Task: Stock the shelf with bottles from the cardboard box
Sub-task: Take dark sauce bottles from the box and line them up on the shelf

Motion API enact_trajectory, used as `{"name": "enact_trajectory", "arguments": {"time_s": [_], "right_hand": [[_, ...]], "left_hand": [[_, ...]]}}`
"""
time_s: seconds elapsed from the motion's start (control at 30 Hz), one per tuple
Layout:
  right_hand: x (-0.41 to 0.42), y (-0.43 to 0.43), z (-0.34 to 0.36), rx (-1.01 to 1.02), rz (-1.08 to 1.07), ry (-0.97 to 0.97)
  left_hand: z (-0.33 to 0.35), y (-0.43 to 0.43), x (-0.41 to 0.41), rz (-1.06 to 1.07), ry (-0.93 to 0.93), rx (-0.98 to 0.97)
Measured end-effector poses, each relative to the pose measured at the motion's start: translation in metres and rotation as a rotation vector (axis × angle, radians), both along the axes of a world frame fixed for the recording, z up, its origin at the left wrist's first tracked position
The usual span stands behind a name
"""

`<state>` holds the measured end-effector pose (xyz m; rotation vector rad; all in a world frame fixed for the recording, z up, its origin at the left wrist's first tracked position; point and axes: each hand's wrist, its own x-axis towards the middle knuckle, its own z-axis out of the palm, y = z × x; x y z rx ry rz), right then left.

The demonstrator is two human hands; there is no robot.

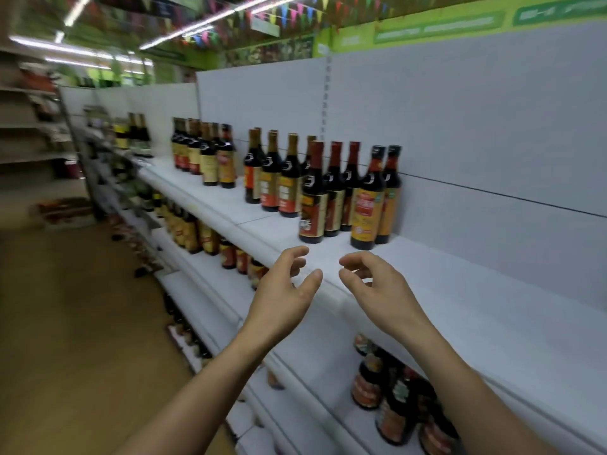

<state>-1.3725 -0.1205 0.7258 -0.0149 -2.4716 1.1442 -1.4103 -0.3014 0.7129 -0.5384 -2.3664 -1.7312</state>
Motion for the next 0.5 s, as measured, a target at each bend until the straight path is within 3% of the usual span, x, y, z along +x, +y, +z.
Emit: {"name": "enact_trajectory", "arguments": {"time_s": [0.5], "right_hand": [[-0.073,-0.196,-0.07,-0.008,0.618,-0.11]], "left_hand": [[-0.063,-0.177,0.026,0.569,-0.111,-0.045]]}}
